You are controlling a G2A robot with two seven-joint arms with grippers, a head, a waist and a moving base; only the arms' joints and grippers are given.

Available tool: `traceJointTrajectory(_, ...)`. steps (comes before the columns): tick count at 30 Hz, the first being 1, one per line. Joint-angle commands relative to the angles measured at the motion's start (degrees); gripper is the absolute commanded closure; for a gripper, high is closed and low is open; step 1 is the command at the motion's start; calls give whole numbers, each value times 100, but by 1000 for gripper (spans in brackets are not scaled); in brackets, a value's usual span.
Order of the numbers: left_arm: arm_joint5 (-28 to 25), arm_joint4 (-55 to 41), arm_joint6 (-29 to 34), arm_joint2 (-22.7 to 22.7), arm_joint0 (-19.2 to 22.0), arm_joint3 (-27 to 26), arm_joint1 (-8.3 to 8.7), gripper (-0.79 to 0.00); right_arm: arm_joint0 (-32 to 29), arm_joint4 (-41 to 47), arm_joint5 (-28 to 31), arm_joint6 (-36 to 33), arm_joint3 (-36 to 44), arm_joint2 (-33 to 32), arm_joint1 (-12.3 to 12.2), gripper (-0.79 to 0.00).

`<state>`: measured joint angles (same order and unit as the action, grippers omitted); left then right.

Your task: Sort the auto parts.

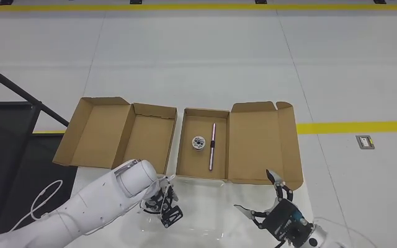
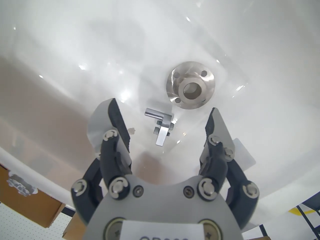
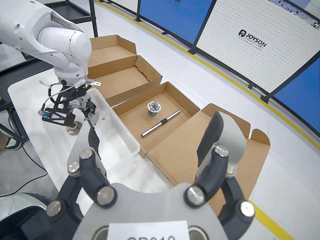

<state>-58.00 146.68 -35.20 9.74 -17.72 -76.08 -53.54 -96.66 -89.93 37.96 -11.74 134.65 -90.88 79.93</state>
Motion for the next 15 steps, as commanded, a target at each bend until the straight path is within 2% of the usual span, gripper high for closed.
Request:
traceJointTrajectory(1,0,-40,21,0,5,97,-65,-659,0,0,0,0,0,0,0,-785)
traceJointTrajectory(9,0,-110,333,0,-40,416,-289,-631,0,0,0,0,0,0,0,-785)
traceJointTrajectory(13,0,-93,455,0,-60,558,-385,-502,0,0,0,0,0,0,0,-785)
traceJointTrajectory(15,0,-79,456,0,-61,610,-428,-391,0,0,0,0,0,0,0,-785)
